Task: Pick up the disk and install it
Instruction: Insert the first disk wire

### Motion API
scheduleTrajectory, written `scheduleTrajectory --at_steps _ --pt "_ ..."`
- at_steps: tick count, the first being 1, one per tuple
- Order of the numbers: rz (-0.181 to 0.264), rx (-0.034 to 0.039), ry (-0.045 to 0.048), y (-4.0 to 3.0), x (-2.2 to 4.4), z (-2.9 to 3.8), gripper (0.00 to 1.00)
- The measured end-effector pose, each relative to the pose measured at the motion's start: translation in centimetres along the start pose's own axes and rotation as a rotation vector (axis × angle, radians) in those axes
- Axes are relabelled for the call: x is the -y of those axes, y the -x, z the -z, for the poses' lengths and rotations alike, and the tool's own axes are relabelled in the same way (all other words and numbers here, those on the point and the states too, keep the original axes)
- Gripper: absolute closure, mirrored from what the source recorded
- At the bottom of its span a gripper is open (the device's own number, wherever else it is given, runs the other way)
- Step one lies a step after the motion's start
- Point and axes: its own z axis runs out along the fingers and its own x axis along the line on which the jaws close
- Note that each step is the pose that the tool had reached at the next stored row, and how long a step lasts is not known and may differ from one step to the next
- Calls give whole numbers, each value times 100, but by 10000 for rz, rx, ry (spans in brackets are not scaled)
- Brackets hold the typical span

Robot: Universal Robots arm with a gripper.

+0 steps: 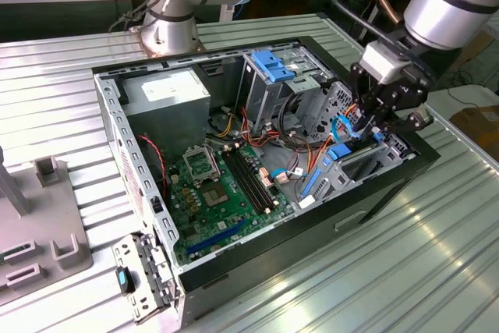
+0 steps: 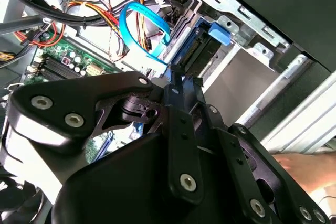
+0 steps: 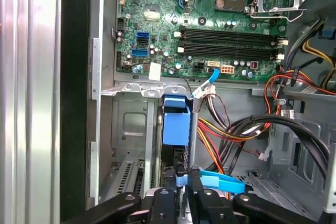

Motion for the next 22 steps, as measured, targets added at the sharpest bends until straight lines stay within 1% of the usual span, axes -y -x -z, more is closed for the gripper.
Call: scheduleTrajectory --at_steps 1,4,5,7,13,15,17,20,22 --pt "0 0 0 4 7 93 76" --pt "1 1 0 19 20 256 76" --pt "0 1 0 22 22 285 76" --pt "1 -1 0 27 26 322 76" --pt "0 -1 0 29 27 326 76" --pt "10 -1 1 33 47 325 76" --pt "62 3 2 40 93 321 76" --pt "277 19 8 52 215 311 76" --pt "406 30 12 58 262 307 76"
